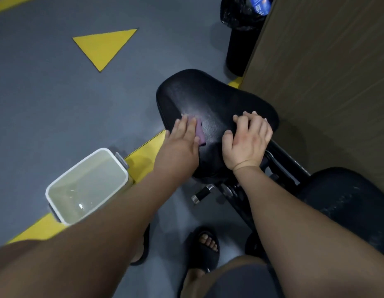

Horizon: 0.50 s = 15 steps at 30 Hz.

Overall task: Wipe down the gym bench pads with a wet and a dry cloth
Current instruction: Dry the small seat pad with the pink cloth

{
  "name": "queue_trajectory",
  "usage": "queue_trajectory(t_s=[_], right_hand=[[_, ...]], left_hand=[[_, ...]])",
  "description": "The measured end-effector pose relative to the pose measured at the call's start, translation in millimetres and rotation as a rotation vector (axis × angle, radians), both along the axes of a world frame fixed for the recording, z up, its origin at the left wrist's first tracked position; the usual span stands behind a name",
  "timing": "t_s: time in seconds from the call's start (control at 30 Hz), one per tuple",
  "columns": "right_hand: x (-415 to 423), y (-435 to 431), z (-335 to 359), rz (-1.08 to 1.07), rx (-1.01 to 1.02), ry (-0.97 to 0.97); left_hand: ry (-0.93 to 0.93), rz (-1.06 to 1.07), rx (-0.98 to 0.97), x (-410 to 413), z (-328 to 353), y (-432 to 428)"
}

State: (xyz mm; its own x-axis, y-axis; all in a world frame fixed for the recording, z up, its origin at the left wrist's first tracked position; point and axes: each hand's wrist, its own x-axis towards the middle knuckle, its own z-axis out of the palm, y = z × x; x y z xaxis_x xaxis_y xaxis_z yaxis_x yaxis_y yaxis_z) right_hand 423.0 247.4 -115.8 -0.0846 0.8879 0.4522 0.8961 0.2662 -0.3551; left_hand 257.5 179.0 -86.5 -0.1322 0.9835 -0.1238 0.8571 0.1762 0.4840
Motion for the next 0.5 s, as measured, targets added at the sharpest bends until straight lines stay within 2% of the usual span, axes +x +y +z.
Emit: queue_trajectory(t_s=[0.17, 0.33, 0.5], right_hand=[[-2, -1, 4, 0.000, -0.010, 0.009], [-1, -1, 0, -0.015, 0.012, -0.019], [-2, 0, -2, -0.014, 0.019, -0.023]], left_hand=[[0.002, 0.029, 0.048, 50, -15, -75], [0.049, 0.051, 0.018, 55, -19, -57], [0.103, -0.041, 0.087, 56, -26, -77]])
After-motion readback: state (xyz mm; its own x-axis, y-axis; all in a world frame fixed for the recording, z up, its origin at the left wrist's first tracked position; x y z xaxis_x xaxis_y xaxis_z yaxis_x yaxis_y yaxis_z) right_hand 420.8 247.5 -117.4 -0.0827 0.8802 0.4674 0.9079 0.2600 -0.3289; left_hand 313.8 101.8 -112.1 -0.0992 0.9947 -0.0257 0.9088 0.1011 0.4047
